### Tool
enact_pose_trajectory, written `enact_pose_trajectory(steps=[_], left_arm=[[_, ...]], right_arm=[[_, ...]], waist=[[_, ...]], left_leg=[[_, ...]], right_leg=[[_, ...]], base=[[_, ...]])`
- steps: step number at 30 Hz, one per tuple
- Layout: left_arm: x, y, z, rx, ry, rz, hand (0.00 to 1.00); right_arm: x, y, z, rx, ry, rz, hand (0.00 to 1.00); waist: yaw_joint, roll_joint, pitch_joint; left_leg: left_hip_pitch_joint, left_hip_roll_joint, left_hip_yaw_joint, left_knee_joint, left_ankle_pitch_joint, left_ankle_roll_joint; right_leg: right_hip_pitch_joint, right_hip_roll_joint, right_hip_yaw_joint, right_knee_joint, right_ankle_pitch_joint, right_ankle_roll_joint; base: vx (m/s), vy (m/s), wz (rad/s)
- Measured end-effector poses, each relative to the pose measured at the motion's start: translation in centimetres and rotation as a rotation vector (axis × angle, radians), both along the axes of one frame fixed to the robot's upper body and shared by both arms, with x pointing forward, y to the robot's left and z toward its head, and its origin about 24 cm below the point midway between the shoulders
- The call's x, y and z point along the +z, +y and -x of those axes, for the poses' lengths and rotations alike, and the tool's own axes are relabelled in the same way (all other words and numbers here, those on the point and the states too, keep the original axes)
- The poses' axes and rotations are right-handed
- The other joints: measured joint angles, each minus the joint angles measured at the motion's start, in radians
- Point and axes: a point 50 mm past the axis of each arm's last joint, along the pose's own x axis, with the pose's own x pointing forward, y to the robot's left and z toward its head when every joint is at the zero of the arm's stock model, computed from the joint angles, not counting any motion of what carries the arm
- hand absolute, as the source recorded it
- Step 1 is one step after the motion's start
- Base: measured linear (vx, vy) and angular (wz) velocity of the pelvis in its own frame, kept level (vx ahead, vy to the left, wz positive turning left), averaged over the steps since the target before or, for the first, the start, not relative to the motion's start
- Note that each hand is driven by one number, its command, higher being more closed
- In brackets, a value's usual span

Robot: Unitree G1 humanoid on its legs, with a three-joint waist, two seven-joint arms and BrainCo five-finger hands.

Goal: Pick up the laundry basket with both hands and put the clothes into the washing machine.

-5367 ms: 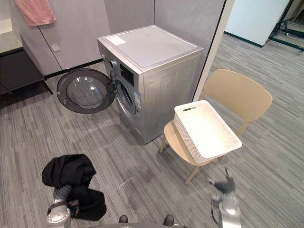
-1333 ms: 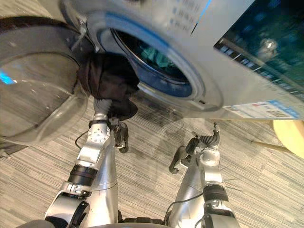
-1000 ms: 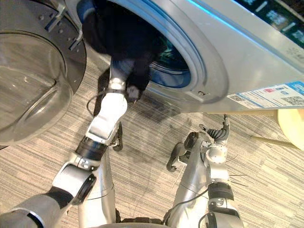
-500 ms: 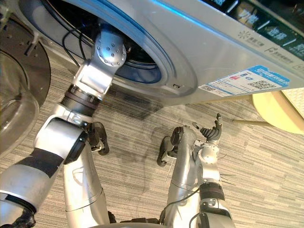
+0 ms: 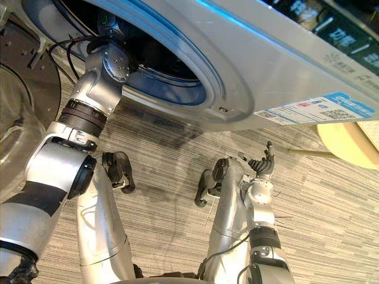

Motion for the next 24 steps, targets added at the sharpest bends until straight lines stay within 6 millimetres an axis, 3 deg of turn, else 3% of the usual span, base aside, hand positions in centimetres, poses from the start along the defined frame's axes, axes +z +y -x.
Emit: enact_pose_trajectory(steps=[3, 6, 9, 12, 15, 17, 18, 20, 23, 24], left_arm=[[-0.5, 0.5, -0.1, -0.047, 0.032, 0.119, 0.0], [-2.4, 1.3, 0.1, -0.091, 0.057, 0.233, 0.0], [-5.0, 2.4, 0.6, -0.106, 0.061, 0.338, 0.0], [-9.2, 3.7, 1.4, -0.096, 0.103, 0.43, 0.0], [-14.9, 4.9, 2.9, -0.059, 0.197, 0.534, 0.0], [-21.1, 5.5, 5.1, -0.017, 0.33, 0.652, 0.0], [-22.7, 5.7, 5.8, -0.001, 0.369, 0.681, 0.0], [-29.5, 6.0, 9.5, 0.076, 0.564, 0.771, 0.0], [-35.5, 6.1, 14.1, 0.163, 0.772, 0.82, 0.0], [-38.1, 6.2, 16.4, 0.209, 0.876, 0.843, 0.0]], right_arm=[[-0.8, 0.3, 0.2, 0.02, 0.038, -0.014, 0.0], [-2.6, 0.7, 1.2, 0.019, 0.118, -0.043, 0.0], [-4.2, 1.1, 2.3, 0.015, 0.185, -0.072, 0.0], [-5.1, 1.1, 3.1, 0.009, 0.229, -0.078, 0.0], [-5.4, 0.9, 3.5, 0.005, 0.246, -0.071, 0.0], [-6.5, 0.7, 4.6, -0.004, 0.299, -0.074, 0.0], [-6.7, 0.6, 4.9, -0.008, 0.31, -0.074, 0.0], [-8.1, 0.3, 6.4, -0.013, 0.388, -0.065, 0.0], [-9.5, 0.3, 7.9, 0.0, 0.467, -0.061, 0.0], [-10.2, 0.4, 8.5, 0.013, 0.509, -0.059, 0.0]], waist=[[0.009, 0.0, 0.0], [0.023, 0.0, -0.002], [0.043, 0.003, -0.005], [0.052, 0.004, -0.035], [0.055, 0.007, -0.055], [0.063, 0.013, -0.077], [0.066, 0.015, -0.079], [0.079, 0.03, -0.088], [0.082, 0.041, -0.106], [0.082, 0.049, -0.118]], left_leg=[[0.043, 0.0, 0.004, -0.039, 0.005, -0.009], [0.123, -0.001, 0.011, -0.12, 0.021, -0.025], [0.204, -0.003, 0.013, -0.217, 0.048, -0.041], [0.274, -0.005, 0.013, -0.3, 0.069, -0.06], [0.369, -0.004, 0.017, -0.387, 0.087, -0.074], [0.462, -0.003, 0.022, -0.472, 0.104, -0.087], [0.49, -0.003, 0.026, -0.496, 0.109, -0.09], [0.627, 0.0, 0.04, -0.604, 0.128, -0.1], [0.795, -0.001, 0.073, -0.744, 0.16, -0.101], [0.885, -0.001, 0.098, -0.822, 0.178, -0.099]], right_leg=[[0.037, -0.001, -0.006, -0.032, 0.002, -0.003], [0.118, -0.002, -0.036, -0.104, 0.009, -0.017], [0.203, -0.003, -0.078, -0.188, 0.017, -0.032], [0.277, -0.002, -0.116, -0.257, 0.024, -0.045], [0.372, -0.001, -0.145, -0.333, 0.027, -0.052], [0.462, 0.005, -0.174, -0.411, 0.04, -0.06], [0.49, 0.006, -0.18, -0.433, 0.044, -0.06], [0.625, 0.025, -0.207, -0.546, 0.07, -0.057], [0.78, 0.036, -0.226, -0.687, 0.116, -0.043], [0.861, 0.04, -0.238, -0.768, 0.146, -0.037]], base=[[0.02, -0.047, 0.06], [0.05, -0.057, 0.09], [0.07, -0.081, 0.15], [0.08, -0.092, 0.16], [0.07, -0.076, 0.12], [0.08, -0.088, 0.12], [0.1, -0.082, 0.08], [0.12, -0.084, 0.03], [0.12, -0.031, 0.03], [0.16, 0.029, -0.13]])
